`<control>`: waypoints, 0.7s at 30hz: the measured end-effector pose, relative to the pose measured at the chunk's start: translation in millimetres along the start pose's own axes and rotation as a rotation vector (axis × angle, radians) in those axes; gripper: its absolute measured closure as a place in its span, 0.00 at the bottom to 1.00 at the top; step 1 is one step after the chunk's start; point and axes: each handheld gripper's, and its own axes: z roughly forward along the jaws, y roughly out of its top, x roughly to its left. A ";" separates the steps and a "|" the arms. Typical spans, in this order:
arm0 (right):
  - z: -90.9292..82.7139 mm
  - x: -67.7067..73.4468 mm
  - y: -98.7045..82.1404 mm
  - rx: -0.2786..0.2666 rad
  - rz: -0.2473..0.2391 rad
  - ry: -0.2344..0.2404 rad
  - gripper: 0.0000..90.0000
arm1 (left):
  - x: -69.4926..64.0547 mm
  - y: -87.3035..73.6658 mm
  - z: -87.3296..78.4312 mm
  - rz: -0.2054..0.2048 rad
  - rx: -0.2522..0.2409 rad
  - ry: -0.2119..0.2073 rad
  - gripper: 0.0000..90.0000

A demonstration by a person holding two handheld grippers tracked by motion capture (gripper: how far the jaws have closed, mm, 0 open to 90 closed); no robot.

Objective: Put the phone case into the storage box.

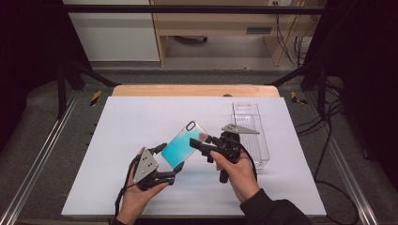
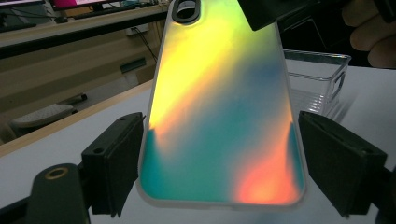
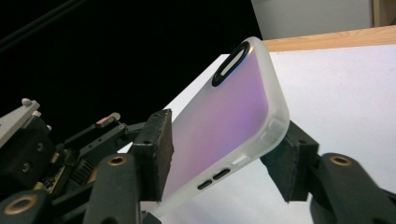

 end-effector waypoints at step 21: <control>-2.3 -8.8 2.0 -0.028 0.057 0.025 0.67 | 0.5 -0.4 -0.2 0.005 -0.004 -0.003 0.18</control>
